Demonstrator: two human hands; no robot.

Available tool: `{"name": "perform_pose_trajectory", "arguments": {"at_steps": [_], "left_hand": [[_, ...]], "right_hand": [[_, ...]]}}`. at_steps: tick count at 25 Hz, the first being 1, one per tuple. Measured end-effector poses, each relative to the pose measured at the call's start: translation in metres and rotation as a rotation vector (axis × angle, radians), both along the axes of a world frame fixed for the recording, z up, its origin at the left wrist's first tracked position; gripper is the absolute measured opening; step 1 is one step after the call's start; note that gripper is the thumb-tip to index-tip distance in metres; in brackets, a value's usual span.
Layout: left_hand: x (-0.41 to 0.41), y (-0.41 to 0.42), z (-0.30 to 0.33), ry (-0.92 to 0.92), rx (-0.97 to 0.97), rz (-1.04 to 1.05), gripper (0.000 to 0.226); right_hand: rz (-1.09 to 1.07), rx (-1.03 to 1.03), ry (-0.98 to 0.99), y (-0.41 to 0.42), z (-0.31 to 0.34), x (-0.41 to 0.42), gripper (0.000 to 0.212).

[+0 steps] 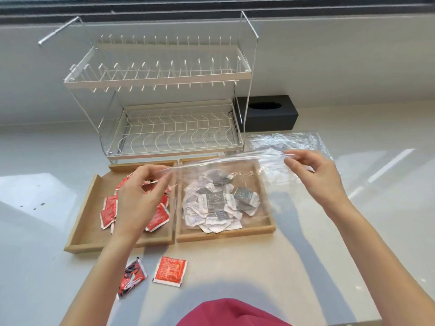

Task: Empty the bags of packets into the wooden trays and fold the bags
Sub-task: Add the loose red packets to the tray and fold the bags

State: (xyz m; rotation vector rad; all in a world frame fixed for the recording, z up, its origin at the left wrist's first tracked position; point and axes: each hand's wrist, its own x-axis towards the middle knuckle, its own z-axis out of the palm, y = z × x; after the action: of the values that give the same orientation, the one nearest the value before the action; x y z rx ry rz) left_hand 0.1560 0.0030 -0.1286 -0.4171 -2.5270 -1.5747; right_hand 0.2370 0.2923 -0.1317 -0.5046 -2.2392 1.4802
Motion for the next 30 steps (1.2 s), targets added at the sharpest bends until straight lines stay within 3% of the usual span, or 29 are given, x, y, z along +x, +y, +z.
{"name": "perform_pose_trajectory", "arguments": {"at_steps": [2, 6, 15, 18, 23, 30], "left_hand": [[0.003, 0.02, 0.003, 0.009, -0.001, -0.003, 0.014], [0.016, 0.062, 0.005, 0.057, 0.054, -0.031, 0.013], [0.034, 0.162, -0.006, 0.153, 0.238, 0.145, 0.015], [0.032, 0.195, -0.006, 0.195, 0.283, 0.187, 0.023], [0.013, 0.236, -0.021, 0.047, 0.167, 0.195, 0.005], [-0.031, 0.281, -0.052, -0.186, -0.15, 0.064, 0.054]], "right_hand": [[-0.017, 0.025, -0.012, 0.021, 0.004, 0.009, 0.008], [-0.023, -0.019, 0.013, 0.057, 0.008, 0.021, 0.014], [-0.114, 0.018, 0.126, 0.121, 0.008, 0.018, 0.002], [-0.143, 0.044, 0.14, 0.145, 0.01, 0.016, 0.018], [-0.183, 0.027, 0.089, 0.185, -0.005, -0.005, 0.02], [-0.118, 0.024, -0.143, 0.23, -0.048, -0.056, 0.028]]}}
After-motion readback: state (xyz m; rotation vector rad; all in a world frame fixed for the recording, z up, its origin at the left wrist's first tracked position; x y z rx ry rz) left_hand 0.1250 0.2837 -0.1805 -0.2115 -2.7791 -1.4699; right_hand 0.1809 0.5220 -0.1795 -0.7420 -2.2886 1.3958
